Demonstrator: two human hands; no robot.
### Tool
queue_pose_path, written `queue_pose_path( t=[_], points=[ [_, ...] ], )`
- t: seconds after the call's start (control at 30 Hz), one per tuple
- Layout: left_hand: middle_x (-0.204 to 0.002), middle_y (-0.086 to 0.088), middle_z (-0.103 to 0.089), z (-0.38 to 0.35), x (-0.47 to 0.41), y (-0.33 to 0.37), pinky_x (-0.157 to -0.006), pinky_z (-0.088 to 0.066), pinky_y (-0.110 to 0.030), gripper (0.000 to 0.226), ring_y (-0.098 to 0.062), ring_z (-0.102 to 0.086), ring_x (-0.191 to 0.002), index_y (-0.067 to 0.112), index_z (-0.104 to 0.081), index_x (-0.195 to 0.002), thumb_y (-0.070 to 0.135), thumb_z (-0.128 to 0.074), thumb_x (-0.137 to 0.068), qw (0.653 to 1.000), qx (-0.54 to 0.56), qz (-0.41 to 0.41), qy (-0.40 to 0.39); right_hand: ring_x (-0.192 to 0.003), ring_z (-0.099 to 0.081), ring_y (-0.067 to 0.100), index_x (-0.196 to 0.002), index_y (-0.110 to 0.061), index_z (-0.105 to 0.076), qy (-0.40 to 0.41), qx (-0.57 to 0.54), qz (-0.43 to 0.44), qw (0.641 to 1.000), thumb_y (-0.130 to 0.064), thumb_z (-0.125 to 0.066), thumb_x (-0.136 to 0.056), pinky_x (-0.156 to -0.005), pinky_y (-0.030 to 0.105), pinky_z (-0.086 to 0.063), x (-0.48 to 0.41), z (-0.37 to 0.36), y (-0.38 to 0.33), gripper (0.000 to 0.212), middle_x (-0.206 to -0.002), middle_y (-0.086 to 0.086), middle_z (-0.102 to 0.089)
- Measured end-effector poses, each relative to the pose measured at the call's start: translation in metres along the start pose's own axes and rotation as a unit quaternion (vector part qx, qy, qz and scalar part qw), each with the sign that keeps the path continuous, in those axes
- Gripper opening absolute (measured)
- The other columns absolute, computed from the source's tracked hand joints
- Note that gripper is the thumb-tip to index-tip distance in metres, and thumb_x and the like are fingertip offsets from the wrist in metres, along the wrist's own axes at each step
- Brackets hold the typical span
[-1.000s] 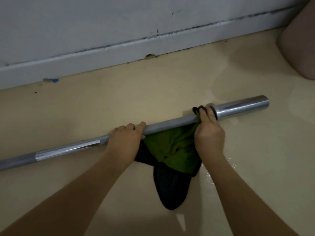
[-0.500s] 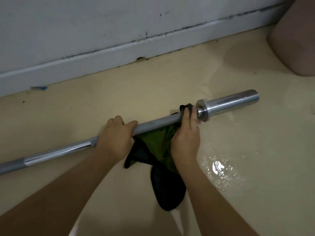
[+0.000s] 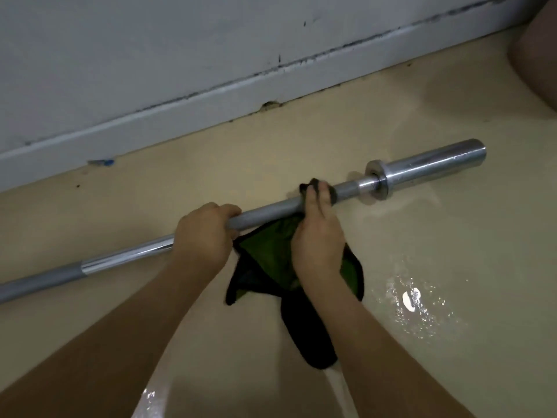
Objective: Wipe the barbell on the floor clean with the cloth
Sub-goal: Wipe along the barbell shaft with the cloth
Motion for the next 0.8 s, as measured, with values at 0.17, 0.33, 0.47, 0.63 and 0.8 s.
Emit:
queue_pose_path(
  t=[0.17, 0.33, 0.47, 0.63, 0.8],
  points=[
    [-0.110, -0.004, -0.070, 0.010, 0.004, -0.007, -0.085, -0.042, -0.031, 0.032, -0.022, -0.062, -0.099, 0.023, -0.066, -0.114, 0.024, -0.068, -0.082, 0.998, 0.044, 0.033, -0.005, -0.088, -0.062, 0.033, -0.143, -0.018, -0.036, -0.151, 0.021, 0.239, 0.959, -0.001, -0.052, -0.086, -0.069, 0.038, -0.052, 0.017, -0.025, -0.054, 0.061, -0.153, 0.003, -0.030],
    [-0.115, -0.008, -0.067, 0.003, 0.013, -0.004, -0.090, -0.043, -0.031, 0.033, -0.024, -0.061, -0.101, 0.022, -0.063, -0.120, 0.024, -0.063, -0.087, 0.998, 0.043, 0.042, -0.022, -0.087, -0.068, 0.027, -0.127, -0.014, -0.058, 0.003, -0.019, 0.072, 0.997, 0.001, -0.059, -0.083, -0.072, 0.033, -0.054, 0.005, 0.002, -0.014, 0.047, -0.136, 0.005, -0.054],
    [-0.100, -0.006, -0.070, 0.005, 0.022, -0.002, -0.078, -0.047, -0.033, 0.022, -0.023, -0.063, -0.086, 0.022, -0.069, -0.106, 0.021, -0.055, -0.090, 0.999, 0.017, 0.033, -0.008, -0.068, -0.067, 0.029, -0.122, -0.005, -0.060, -0.097, -0.027, 0.228, 0.968, 0.001, -0.064, -0.076, -0.052, 0.034, -0.056, 0.041, -0.041, -0.083, 0.047, -0.133, 0.011, -0.056],
    [-0.125, -0.009, -0.060, -0.008, 0.019, 0.000, -0.092, -0.037, -0.026, 0.034, -0.022, -0.056, -0.111, 0.016, -0.057, -0.127, 0.024, -0.050, -0.095, 0.994, -0.007, 0.023, -0.104, -0.083, -0.068, 0.020, -0.114, -0.013, -0.067, 0.058, 0.005, 0.167, 0.984, 0.000, -0.056, -0.080, -0.079, 0.022, -0.049, 0.000, 0.036, 0.004, 0.038, -0.124, 0.002, -0.064],
    [-0.107, -0.004, -0.065, 0.004, 0.027, 0.006, -0.074, -0.041, -0.029, 0.024, -0.022, -0.061, -0.092, 0.020, -0.063, -0.111, 0.020, -0.047, -0.094, 0.998, -0.044, 0.019, -0.047, -0.085, -0.069, 0.021, -0.109, -0.006, -0.069, 0.006, -0.085, 0.128, 0.988, 0.002, -0.059, -0.079, -0.079, 0.027, -0.054, 0.037, -0.026, -0.065, 0.033, -0.120, 0.008, -0.066]
  ],
)
Point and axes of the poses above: each hand's wrist, its own x-axis away from the middle knuckle, its own z-axis out of the back of the hand, y = z × x, the point moved 9 cm from there along -x, towards the middle knuckle
